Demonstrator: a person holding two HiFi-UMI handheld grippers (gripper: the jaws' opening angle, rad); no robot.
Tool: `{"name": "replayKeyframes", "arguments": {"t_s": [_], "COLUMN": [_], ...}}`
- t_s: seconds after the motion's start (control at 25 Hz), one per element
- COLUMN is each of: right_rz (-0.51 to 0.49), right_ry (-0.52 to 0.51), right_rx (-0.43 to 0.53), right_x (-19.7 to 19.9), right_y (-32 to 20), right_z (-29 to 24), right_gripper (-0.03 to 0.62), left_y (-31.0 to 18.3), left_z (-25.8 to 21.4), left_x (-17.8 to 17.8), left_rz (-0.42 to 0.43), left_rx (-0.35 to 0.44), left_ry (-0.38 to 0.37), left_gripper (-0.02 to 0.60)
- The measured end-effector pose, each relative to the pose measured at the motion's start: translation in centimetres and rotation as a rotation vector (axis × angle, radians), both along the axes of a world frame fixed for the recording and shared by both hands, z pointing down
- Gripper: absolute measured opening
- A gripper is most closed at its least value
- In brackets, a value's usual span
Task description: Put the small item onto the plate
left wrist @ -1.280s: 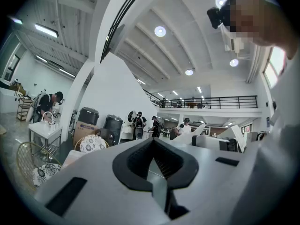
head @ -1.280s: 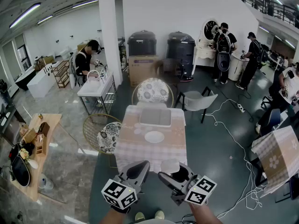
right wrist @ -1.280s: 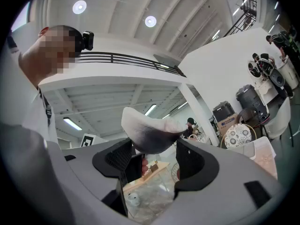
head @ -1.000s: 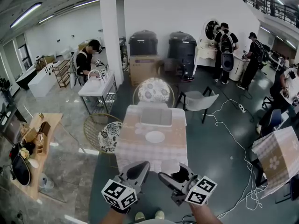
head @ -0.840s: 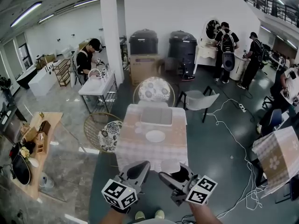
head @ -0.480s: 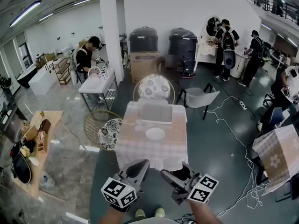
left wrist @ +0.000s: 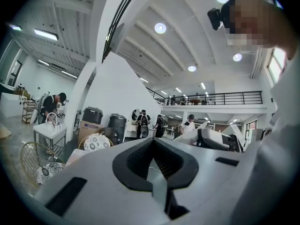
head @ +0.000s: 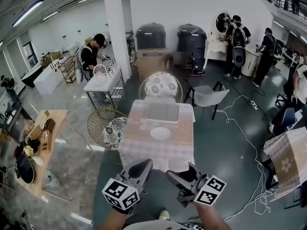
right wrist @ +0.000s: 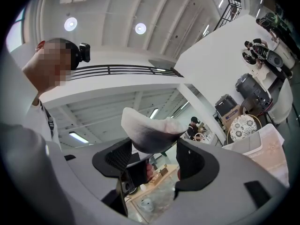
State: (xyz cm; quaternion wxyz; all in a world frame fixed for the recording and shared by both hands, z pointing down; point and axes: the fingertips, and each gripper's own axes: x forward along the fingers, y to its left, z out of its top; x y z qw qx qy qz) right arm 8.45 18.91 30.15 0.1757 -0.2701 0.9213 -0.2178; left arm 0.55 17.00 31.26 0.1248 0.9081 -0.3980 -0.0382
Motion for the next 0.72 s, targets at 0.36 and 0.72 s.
{"name": "replayKeyframes", "arguments": {"t_s": [0.36, 0.72], "right_rz": [-0.012, 0.017], "right_ry": [-0.014, 0.001], "right_rx": [-0.005, -0.028], "right_x": [0.6, -0.4], "right_y": [-2.5, -9.6], "right_z": [0.1, 1.1], "right_gripper": [0.288, 0.288], "left_y": [-2.4, -10.1], "left_z": [0.5, 2.0], "left_x": [0.7, -0.5], "left_rz": [-0.001, 0.016], "left_rx": [-0.011, -0.009], "left_ry": [-0.013, -0.012], "left_gripper": [0.005, 0.005]}}
